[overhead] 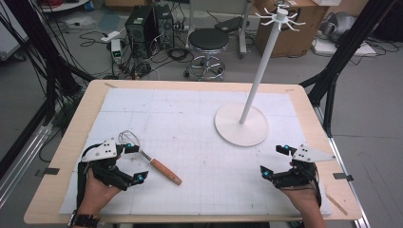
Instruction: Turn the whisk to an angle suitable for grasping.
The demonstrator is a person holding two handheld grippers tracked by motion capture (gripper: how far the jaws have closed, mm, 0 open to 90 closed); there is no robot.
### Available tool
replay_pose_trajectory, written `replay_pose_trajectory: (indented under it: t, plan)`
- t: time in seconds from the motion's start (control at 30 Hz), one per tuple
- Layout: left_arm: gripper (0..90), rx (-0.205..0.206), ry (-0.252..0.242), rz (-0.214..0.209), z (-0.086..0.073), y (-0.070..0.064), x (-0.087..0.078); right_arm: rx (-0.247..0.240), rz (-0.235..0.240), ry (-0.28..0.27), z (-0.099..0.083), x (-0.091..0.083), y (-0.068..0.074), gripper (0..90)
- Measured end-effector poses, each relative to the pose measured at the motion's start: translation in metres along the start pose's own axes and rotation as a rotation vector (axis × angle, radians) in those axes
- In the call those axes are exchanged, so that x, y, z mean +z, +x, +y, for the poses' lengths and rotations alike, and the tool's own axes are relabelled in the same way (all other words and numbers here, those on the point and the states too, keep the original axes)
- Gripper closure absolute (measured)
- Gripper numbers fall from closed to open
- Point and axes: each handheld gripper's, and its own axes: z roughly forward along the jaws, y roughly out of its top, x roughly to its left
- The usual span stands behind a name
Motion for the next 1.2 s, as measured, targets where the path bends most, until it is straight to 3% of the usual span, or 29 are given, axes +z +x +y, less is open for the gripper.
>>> replay_pose_trajectory:
  t: [0.33,0.6,0.8,0.83,1.03,1.2]
  plan:
    - [1.7,0.013,0.012,-0.003,0.002,-0.001,0.003,0.003,-0.006,0.009,-0.003,0.0,-0.001,0.2]
    - [1.7,0.035,0.066,-0.009,0.004,-0.002,0.013,0.006,-0.018,0.014,-0.005,-0.003,-0.003,0.2]
    - [1.7,0.051,0.137,0.006,0.003,-0.002,0.023,0.02,-0.025,0.013,-0.009,-0.005,-0.008,0.2]
    - [1.7,0.068,0.17,0.014,0.005,-0.003,0.027,0.02,-0.025,0.013,-0.009,-0.005,-0.009,0.2]
    - [1.7,0.098,0.216,0.02,0.013,-0.003,0.038,0.027,-0.023,0.014,-0.01,-0.006,-0.01,0.2]
    - [1.7,0.154,0.309,0.038,0.024,-0.003,0.048,0.023,-0.023,0.015,-0.01,-0.005,-0.009,0.2]
